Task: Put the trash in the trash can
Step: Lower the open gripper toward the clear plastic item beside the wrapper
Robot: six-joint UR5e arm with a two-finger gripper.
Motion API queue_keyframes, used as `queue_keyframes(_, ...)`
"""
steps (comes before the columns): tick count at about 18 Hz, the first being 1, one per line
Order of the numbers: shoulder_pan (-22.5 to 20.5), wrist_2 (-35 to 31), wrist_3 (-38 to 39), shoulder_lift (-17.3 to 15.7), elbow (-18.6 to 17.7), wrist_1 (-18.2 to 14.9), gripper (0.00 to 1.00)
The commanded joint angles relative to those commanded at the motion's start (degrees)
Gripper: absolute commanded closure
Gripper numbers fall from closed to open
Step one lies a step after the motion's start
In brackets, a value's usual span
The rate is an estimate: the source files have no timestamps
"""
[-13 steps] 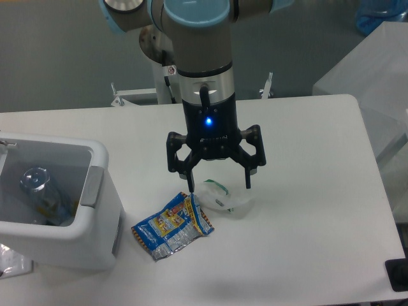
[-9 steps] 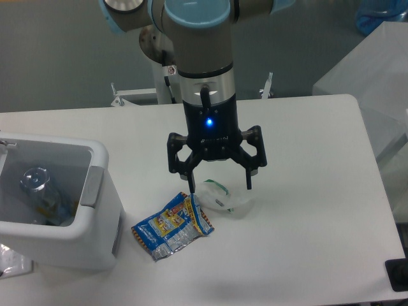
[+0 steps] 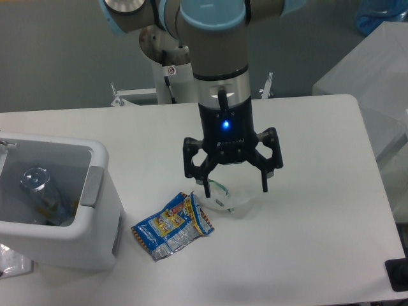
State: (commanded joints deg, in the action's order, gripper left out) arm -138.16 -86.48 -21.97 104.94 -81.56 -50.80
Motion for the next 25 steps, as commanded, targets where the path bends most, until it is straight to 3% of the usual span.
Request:
queue_keyframes(4, 0.0, -0.09, 0.52, 1.05, -2.11, 2.37, 0.0)
queue_keyframes(7, 0.17, -0.09, 0.61, 3.07, -2.64, 2.37, 0.0)
queue_keyframes(12, 0.18, 0.35, 2.01, 6.32, -1.15, 2.64, 0.0)
queue_keyframes(16, 0.35, -0.61, 4.57, 12.29, 1.57, 6.76, 0.0)
queue_keyframes(19, 0.96, -5.0, 4.57, 13.27, 1.4, 7.12, 0.0)
queue_keyframes(21, 1.84, -5.53, 2.82, 13.27, 0.09, 6.94, 0.0)
queue_keyframes(25, 2.9, -6.51, -12.88, 11.7, -5.53, 6.86, 0.0)
